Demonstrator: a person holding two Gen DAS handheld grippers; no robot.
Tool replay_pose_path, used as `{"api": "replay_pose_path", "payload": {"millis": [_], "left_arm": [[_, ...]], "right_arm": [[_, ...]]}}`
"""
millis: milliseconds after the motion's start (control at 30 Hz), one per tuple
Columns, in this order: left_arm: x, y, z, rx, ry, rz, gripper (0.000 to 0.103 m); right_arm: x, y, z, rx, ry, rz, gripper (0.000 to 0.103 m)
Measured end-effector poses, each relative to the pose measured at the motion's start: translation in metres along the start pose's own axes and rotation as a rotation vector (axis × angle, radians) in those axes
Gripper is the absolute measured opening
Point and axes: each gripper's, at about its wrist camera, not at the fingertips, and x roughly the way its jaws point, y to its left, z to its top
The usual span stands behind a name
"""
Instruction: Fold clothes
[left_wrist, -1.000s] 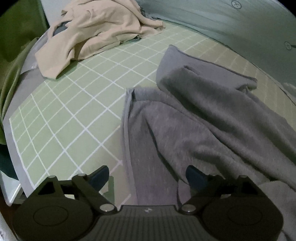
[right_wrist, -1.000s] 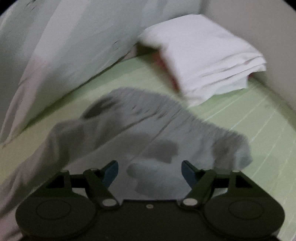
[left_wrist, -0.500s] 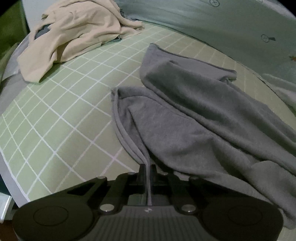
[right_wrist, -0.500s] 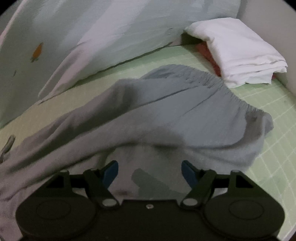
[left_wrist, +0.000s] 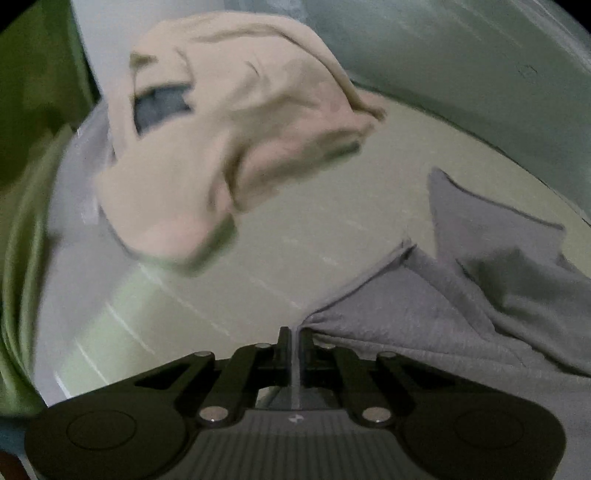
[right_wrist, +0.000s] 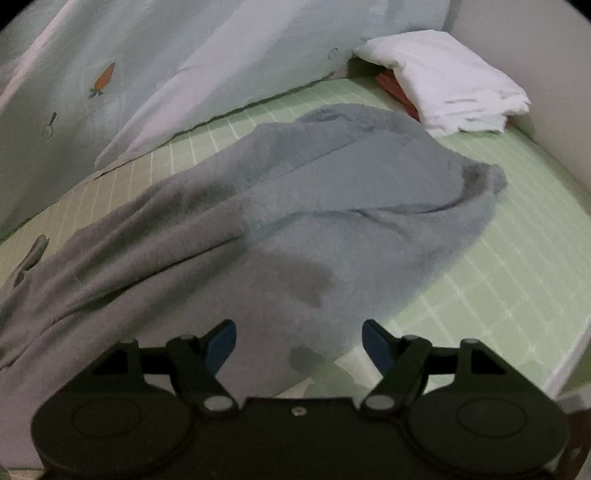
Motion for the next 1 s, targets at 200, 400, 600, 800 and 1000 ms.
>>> {"api": "replay_pose_path", "payload": {"millis": [200, 400, 600, 800, 1000], "left_arm": [[0.015, 0.035, 0.020, -0.004, -0.019, 0.049, 0.005], [0.015, 0.049, 0.000, -0.065, 0.006, 0.012, 0.006], [0.001, 0.051, -0.032, -0.171, 0.026, 0.025, 0.010], [-0.013, 0.049, -0.051, -0.258, 0.040, 0.038, 0.057], [-0.025, 0.046, -0.068, -0.354, 0.059, 0.049, 0.061]], "right_arm": [[-0.014, 0.018, -0.027, 0.044, 0.009, -0.001, 0.076], [-0.018, 0.023, -0.036, 0.024, 0.003, 0.040, 0.080], [-0.008, 0.006, -0.025, 0.016, 0.000, 0.091, 0.103], [0.017, -0.044, -0.003, 0.107, 0.009, 0.061, 0.103], [0.047, -0.090, 0.026, 0.178, 0.024, 0.001, 0.103]]}}
